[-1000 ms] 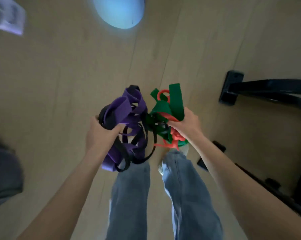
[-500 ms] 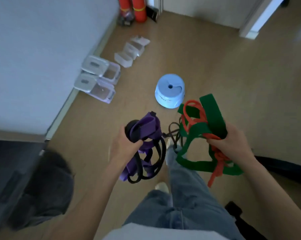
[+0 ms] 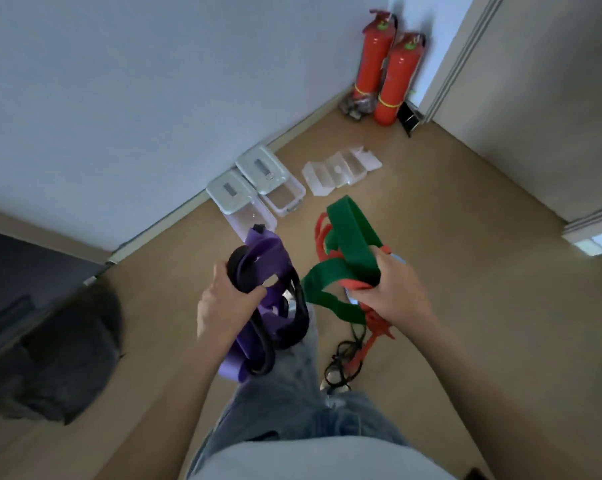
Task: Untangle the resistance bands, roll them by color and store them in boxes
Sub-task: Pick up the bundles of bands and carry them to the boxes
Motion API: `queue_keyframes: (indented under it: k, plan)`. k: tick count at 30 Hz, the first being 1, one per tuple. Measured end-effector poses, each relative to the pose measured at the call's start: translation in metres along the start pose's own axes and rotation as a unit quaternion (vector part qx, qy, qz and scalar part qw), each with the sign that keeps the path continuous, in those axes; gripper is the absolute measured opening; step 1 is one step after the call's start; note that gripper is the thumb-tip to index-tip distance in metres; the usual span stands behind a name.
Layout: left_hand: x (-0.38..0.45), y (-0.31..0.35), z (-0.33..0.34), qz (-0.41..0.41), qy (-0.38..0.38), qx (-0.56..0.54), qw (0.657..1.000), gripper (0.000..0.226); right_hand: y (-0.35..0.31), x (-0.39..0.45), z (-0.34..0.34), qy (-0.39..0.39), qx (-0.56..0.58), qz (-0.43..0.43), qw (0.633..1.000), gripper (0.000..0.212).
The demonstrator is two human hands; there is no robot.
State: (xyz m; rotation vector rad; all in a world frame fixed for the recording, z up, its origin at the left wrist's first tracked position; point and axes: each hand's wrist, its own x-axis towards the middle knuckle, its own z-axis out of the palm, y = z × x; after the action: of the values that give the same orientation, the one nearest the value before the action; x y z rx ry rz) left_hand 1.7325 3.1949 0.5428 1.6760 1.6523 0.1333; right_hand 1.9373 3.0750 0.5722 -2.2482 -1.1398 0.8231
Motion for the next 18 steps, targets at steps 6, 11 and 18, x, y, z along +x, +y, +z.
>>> queue_keyframes:
  k: [6, 11, 18]
  plan:
    - [0.11, 0.049, -0.007, -0.011, -0.029, 0.016, 0.999, 0.048, -0.014, 0.122, -0.013, 0.0, -0.004, 0.042, 0.999, 0.035]
    - [0.155, 0.084, -0.017, -0.013, -0.067, 0.03, 0.997, 0.05, -0.037, 0.187, -0.017, -0.036, -0.012, 0.013, 0.999, 0.043]
    - [0.196, 0.12, -0.001, 0.015, -0.061, -0.007, 0.998, 0.049, -0.038, 0.257, -0.004, -0.111, -0.042, 0.007, 0.993, 0.043]
